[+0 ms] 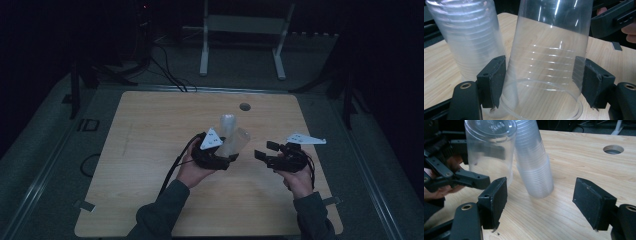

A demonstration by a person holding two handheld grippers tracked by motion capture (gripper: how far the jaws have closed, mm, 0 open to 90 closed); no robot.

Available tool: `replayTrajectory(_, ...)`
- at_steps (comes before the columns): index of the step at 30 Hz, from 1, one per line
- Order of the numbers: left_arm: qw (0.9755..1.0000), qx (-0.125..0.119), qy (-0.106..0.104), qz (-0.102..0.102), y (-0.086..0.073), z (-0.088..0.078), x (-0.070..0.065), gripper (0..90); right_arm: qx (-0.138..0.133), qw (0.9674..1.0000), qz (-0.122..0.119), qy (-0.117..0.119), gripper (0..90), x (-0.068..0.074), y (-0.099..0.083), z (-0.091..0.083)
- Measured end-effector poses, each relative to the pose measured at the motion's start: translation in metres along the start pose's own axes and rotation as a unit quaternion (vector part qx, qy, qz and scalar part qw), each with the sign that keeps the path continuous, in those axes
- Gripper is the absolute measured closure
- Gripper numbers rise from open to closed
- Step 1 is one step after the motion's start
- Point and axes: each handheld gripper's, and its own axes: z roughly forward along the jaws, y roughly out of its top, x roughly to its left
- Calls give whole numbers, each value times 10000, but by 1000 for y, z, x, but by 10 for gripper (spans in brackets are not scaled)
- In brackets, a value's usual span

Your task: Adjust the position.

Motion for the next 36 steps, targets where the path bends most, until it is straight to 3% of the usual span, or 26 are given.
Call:
replayTrajectory(9, 9999, 80, -49, 104, 4, -5, 2, 280, 94, 9998, -196, -19, 333, 0, 7, -4)
replayTrajectory(22, 9990, 301, -141, 294, 9, -7, 7, 280, 385, 9971, -623, -224, 363, 3, 13, -4)
replayTrajectory(36, 9970, 532, -96, 562, 18, -9, 9, 280, 825, 9864, -1312, -553, 418, 13, 19, -2)
